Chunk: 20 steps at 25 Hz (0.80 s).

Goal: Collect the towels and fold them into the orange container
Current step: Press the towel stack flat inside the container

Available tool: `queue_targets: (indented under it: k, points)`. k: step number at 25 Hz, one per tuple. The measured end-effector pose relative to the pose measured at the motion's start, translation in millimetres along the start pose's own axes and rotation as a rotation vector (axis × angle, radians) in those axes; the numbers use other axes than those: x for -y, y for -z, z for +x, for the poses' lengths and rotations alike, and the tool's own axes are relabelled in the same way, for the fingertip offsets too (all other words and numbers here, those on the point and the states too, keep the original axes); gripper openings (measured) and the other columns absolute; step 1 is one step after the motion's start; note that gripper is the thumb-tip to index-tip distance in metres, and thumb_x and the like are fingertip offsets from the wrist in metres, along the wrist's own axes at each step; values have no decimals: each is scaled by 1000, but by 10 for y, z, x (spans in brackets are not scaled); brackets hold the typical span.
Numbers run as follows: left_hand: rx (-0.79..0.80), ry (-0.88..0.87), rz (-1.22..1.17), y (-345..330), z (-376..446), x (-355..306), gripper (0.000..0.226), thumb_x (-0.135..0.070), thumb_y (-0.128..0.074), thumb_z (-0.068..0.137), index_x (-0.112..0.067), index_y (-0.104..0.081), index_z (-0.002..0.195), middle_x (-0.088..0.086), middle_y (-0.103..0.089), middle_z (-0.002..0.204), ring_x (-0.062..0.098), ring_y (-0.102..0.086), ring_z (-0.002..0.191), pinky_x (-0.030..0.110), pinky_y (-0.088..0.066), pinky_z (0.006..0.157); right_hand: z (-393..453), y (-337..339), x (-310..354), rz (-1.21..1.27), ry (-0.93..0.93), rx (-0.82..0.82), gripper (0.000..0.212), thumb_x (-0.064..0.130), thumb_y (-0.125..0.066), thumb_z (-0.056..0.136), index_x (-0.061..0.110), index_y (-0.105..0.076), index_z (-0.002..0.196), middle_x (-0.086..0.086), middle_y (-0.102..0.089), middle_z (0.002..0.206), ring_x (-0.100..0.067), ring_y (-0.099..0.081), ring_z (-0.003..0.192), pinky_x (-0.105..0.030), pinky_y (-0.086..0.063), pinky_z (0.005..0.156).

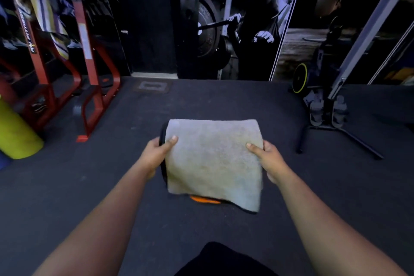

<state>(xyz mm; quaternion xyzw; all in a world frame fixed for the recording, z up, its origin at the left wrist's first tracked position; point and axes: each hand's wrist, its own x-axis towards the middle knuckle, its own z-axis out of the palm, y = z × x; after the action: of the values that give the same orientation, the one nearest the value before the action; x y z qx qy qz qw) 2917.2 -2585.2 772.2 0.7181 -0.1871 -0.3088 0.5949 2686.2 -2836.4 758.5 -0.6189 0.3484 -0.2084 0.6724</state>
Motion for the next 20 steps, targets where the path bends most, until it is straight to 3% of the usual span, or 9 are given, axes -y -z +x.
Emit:
queue_targets:
  k: [1, 4, 7, 10, 12, 14, 16, 18, 20]
  points:
    - [-66, 6, -66, 2, 90, 33, 54, -58, -75, 84, -15, -70, 118, 3, -78, 108, 24, -74, 102, 47, -59, 91, 39, -31, -69, -24, -17, -8, 29, 27, -71, 94, 11, -65, 117, -7, -77, 109, -26, -74, 102, -46, -60, 89]
    - [-151, 137, -174, 71, 427, 121, 91, -78, -78, 63, -13, -63, 125, 6, -76, 113, 26, -75, 99, 49, -61, 88, 174, -153, -218, -24, -74, -99, 38, 37, -70, 94, 17, -56, 123, -6, -72, 115, -23, -72, 103, -48, -59, 91]
    - [-136, 255, -151, 135, 767, 291, 106, -78, -81, 59, -13, -52, 138, 8, -70, 124, 27, -71, 103, 48, -60, 87, 411, -159, -318, -9, -141, -172, 50, 36, -67, 97, 25, -42, 138, -3, -62, 125, -19, -66, 108, -43, -55, 97]
    - [-138, 290, -156, 14, 1021, 481, 82, -44, -78, 88, -15, -34, 150, 10, -59, 133, 25, -63, 104, 37, -54, 78, 686, -118, -464, -27, -220, -132, 60, 28, -65, 99, 33, -32, 150, 0, -63, 114, -10, -61, 98, -39, -45, 95]
    - [-133, 327, -112, -97, 1277, 689, 71, -36, -76, 90, -8, -42, 145, 11, -63, 130, 26, -67, 104, 34, -55, 73, 945, -121, -631, -74, -276, -130, 66, 29, -66, 99, 28, -30, 154, -2, -62, 119, -15, -59, 100, -38, -42, 88]
    - [-114, 322, -53, -203, 1590, 921, 63, -37, -77, 86, -11, -50, 137, 7, -67, 127, 23, -68, 106, 34, -56, 78, 1261, -112, -862, -116, -309, -124, 72, 29, -70, 96, 28, -29, 155, -5, -58, 135, -19, -60, 111, -38, -50, 86]
    - [-125, 286, 13, -336, 1905, 1076, 44, -27, -69, 95, -23, -47, 133, -7, -62, 125, 15, -62, 112, 35, -51, 92, 1659, -87, -1113, -158, -288, -96, 70, 19, -70, 95, 31, -34, 153, -7, -55, 145, -19, -61, 120, -41, -55, 94]
    - [-123, 269, 73, -443, 2203, 1263, 42, -18, -59, 101, -28, -46, 140, -19, -57, 126, 8, -57, 118, 32, -46, 97, 2006, -68, -1324, -258, -258, -56, 60, 10, -64, 97, 28, -42, 149, -2, -51, 150, -16, -54, 132, -44, -47, 109]
    - [-136, 313, 105, -549, 2616, 1477, 42, -16, -55, 103, -29, -49, 143, -16, -59, 132, 9, -57, 123, 34, -47, 101, 2455, -36, -1536, -342, -292, -22, 50, 10, -58, 100, 24, -49, 147, 3, -48, 152, -14, -46, 138, -43, -40, 116]
